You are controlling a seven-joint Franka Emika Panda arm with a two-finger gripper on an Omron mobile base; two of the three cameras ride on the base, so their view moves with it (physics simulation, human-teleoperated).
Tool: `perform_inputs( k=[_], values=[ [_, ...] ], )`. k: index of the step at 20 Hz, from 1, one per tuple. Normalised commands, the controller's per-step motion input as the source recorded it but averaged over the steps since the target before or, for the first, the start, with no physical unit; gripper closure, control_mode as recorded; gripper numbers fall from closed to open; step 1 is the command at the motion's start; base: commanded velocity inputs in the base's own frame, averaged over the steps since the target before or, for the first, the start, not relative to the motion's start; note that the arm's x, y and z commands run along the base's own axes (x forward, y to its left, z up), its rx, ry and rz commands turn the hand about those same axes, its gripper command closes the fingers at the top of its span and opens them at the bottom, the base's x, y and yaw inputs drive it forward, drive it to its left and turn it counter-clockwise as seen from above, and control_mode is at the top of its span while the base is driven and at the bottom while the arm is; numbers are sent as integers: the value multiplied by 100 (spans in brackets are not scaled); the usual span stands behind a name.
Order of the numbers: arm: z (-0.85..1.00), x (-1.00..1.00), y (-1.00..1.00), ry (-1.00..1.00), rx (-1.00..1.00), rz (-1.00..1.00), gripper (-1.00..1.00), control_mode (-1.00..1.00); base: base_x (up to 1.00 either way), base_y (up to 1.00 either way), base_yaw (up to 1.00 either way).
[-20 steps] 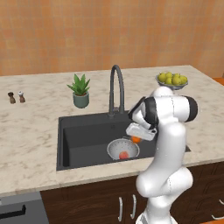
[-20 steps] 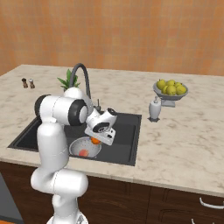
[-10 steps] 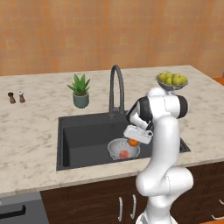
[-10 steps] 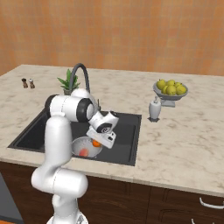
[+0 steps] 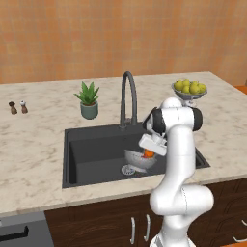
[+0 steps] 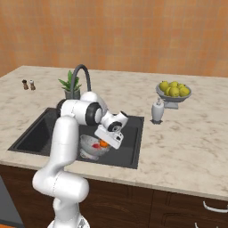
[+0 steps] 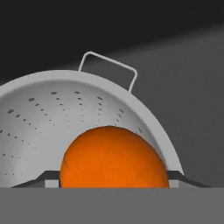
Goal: Put the colander in the sink, put the peach, orange in the colander, and turn on the sink faucet and pour water over the colander.
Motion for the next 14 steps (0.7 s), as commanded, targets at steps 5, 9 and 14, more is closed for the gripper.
perform_inputs(
  k=[5,9,14],
  values=[
    [0,-16,28,0,4,0,100,-100,0,0,0],
    [2,-29,23,0,1,0,100,-100,0,0,0],
    [2,-25,15,0,0,0,100,-100,0,0,0]
  ],
)
